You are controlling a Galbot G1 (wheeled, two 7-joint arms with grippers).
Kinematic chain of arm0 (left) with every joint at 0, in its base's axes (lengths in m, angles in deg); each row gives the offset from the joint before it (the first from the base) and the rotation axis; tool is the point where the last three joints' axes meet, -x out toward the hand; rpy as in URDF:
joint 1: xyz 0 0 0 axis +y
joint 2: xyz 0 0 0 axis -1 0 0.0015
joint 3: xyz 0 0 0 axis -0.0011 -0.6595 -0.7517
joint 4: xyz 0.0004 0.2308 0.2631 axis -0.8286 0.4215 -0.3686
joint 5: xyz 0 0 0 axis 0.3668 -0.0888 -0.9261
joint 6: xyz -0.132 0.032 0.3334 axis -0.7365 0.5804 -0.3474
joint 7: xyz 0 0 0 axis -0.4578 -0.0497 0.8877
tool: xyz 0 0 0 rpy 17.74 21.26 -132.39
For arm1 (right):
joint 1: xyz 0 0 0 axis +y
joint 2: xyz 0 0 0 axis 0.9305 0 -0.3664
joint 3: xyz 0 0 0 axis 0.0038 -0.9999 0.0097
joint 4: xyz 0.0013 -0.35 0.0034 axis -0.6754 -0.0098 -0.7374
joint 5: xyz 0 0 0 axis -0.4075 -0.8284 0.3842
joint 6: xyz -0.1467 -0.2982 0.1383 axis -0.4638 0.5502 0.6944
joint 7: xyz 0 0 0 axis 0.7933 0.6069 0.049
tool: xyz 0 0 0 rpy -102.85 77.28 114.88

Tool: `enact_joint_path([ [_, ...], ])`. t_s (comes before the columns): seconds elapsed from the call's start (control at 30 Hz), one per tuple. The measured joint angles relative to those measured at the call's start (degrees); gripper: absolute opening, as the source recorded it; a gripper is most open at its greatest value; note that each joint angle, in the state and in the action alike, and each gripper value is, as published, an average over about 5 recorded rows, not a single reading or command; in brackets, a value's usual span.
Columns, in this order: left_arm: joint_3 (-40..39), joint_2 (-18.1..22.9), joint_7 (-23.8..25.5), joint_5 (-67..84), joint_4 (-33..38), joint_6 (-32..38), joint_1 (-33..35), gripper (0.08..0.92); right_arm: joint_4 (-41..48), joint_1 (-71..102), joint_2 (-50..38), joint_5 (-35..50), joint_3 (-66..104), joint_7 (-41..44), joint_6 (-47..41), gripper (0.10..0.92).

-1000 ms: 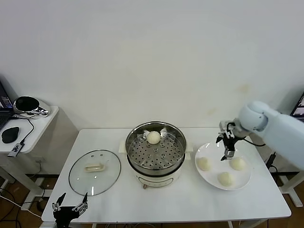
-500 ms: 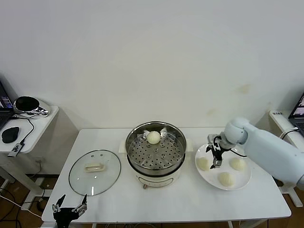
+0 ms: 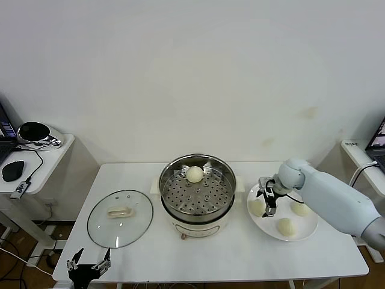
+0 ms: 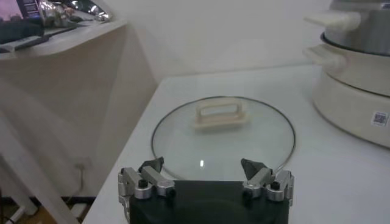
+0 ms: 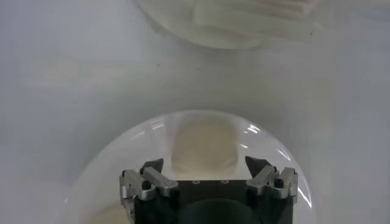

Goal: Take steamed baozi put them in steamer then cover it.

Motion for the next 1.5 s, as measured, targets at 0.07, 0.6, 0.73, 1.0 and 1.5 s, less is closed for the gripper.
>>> enact_joint_path([
  [0.07, 0.0, 0.0, 0.0, 0.0, -0.1, 0.0, 0.0, 0.823, 0.3, 0.1, 0.2, -0.2, 0.0, -0.1, 0.3, 0.823],
  [0.6, -0.1, 0.1, -0.1, -0.1, -0.6, 0.0, -0.3, 0.823, 1.2, 0.5, 0.7, -0.2, 0.3, -0.6, 0.7, 0.629],
  [0.73, -0.2, 0.0, -0.1, -0.1, -0.7, 0.0, -0.6, 0.823, 0.7, 0.0, 0.2, 0.4, 0.0, -0.4, 0.3, 0.621],
  [1.0, -0.8, 0.0, -0.1, -0.2, -0.9, 0.1, -1.6, 0.823, -1.5, -4.3, -2.3, 2.7, -2.8, 1.5, -1.2, 0.613],
  [1.5, -1.3, -1.1, -0.3, 0.5, 1.2, 0.3, -2.2, 0.823, -7.4, -33.0, -2.9, 15.8, -23.2, 9.7, -5.1, 0.611],
])
